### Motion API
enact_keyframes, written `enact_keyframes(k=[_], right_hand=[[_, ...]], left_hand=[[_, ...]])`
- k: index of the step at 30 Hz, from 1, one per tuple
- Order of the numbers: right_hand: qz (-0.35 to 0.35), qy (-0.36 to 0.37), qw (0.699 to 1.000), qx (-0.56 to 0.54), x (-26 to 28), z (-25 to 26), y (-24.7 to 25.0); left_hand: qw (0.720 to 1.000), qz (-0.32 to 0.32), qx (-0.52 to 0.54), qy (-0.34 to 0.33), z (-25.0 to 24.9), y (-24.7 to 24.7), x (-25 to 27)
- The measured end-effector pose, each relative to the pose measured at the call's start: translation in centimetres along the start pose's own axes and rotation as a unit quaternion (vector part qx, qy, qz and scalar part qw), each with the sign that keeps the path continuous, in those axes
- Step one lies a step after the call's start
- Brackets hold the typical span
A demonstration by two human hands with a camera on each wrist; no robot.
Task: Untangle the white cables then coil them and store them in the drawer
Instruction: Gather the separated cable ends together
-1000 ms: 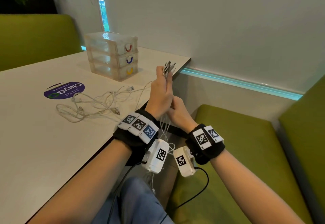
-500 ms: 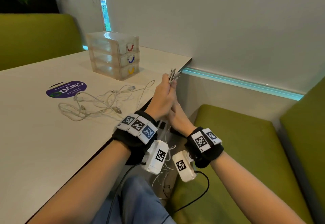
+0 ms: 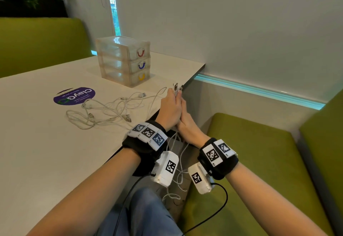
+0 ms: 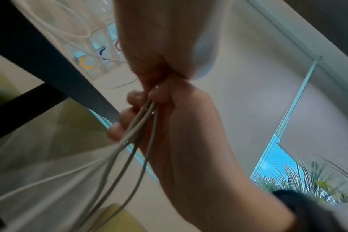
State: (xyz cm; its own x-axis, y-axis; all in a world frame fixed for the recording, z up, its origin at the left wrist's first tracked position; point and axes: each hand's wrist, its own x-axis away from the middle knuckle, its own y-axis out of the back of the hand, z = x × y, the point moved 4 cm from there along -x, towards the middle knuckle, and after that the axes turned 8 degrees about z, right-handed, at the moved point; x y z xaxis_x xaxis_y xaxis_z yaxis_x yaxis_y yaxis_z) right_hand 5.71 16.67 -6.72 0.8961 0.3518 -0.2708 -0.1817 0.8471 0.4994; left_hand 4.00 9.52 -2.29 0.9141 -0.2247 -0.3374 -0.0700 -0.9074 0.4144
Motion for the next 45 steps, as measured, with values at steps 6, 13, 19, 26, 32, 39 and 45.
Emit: enact_keyframes(k=[6,13,19,26,32,39,45], right_hand=[[-0.041,-0.016,0.998,0.05,-2.8,-0.8,2.0],[0.023,0.103,0.977,0.183,-5.4,1.7,-2.1],[0.102,0.032,0.969,0.222,-6.6,0.5,-3.4],[0.066,-0.034,0.964,0.255,-8.8,0.3,-1.3],[0.022,0.057,0.953,0.297,-8.2,1.2,-2.9],[0.024,0.025,0.999,0.036,-6.8,1.8,-4.0],[0.1,-0.024,0.99,0.093,-7.3,2.5,-4.4]], left_hand=[[0.994,0.014,-0.053,0.094,1.4,2.4,-1.2],[0.982,0.016,-0.107,0.155,1.7,7.0,-2.1],[0.984,0.034,-0.065,0.164,2.3,7.3,-2.1],[0.982,0.043,-0.034,0.179,2.0,7.2,-2.0],[0.986,0.018,-0.014,0.166,2.1,8.3,-1.9],[0.988,0.009,-0.025,0.152,1.9,8.8,-2.1],[0.991,-0.003,-0.034,0.131,1.9,8.4,-1.9]])
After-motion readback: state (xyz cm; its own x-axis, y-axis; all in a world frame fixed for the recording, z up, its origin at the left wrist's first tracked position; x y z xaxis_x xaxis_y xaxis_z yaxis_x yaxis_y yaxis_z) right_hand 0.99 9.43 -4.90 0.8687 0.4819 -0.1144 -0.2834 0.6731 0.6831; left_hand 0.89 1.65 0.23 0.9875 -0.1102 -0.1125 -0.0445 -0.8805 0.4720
